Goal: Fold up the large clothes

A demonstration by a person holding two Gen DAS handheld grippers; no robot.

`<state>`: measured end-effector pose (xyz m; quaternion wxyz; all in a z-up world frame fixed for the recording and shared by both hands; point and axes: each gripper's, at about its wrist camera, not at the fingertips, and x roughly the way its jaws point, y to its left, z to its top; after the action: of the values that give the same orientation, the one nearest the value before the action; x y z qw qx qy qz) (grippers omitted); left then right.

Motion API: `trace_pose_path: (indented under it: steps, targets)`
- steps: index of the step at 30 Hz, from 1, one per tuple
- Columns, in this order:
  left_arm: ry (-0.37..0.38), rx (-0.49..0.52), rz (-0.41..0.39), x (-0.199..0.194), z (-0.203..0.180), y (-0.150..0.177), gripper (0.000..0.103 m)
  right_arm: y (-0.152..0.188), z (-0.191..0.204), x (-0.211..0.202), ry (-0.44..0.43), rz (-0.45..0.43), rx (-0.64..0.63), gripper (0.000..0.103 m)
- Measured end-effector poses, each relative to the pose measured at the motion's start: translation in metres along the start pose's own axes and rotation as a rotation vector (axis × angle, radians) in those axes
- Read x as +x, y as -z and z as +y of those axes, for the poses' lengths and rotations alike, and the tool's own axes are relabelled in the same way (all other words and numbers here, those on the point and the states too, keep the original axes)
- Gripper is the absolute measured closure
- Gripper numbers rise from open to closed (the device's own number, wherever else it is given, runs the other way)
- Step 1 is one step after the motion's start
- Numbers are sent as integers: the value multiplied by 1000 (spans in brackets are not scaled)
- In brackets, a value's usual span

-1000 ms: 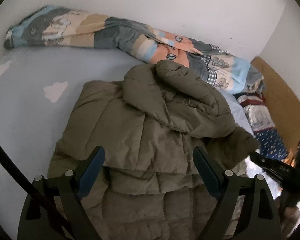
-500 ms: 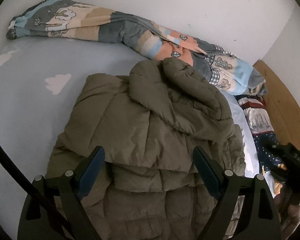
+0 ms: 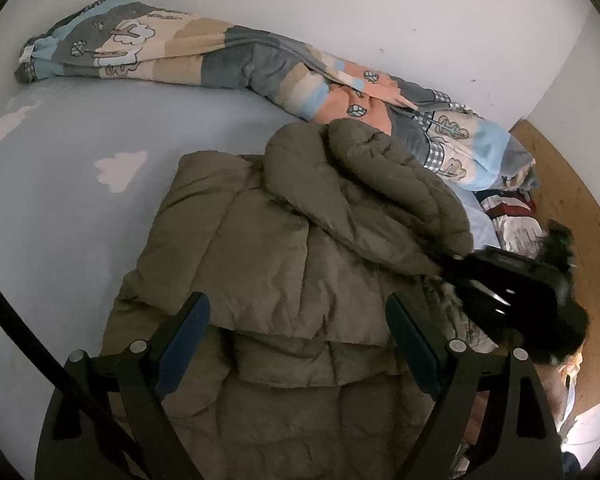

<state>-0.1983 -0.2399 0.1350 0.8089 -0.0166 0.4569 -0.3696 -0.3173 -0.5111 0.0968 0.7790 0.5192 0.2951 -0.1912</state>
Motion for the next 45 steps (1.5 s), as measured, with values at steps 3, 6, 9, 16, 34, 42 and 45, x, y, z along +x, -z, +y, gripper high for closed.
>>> trace_pose_path:
  steps: [3, 6, 9, 16, 34, 42, 45]
  targets:
    - [4, -11, -9, -1, 3, -2, 14, 8, 11, -28, -27, -51, -11, 92]
    - [21, -12, -16, -2, 0, -2, 14, 26, 22, -60, -13, -59, -48, 92]
    - [50, 3, -16, -3, -9, -1, 14, 47, 16, -75, 40, -26, -37, 92]
    - [-28, 116, -70, 11, -42, -8, 14, 60, -30, -49, 114, 50, 9, 93]
    - [-267, 306, 89, 107, -34, 4, 12, 17, 19, -105, 271, -239, -231, 73]
    - [-260, 299, 76, 109, -31, 3, 8, 16, -35, -24, 423, -2, -399, 73]
    - [-265, 303, 59, 106, -33, 6, 8, 14, -34, -25, 433, 5, -376, 73]
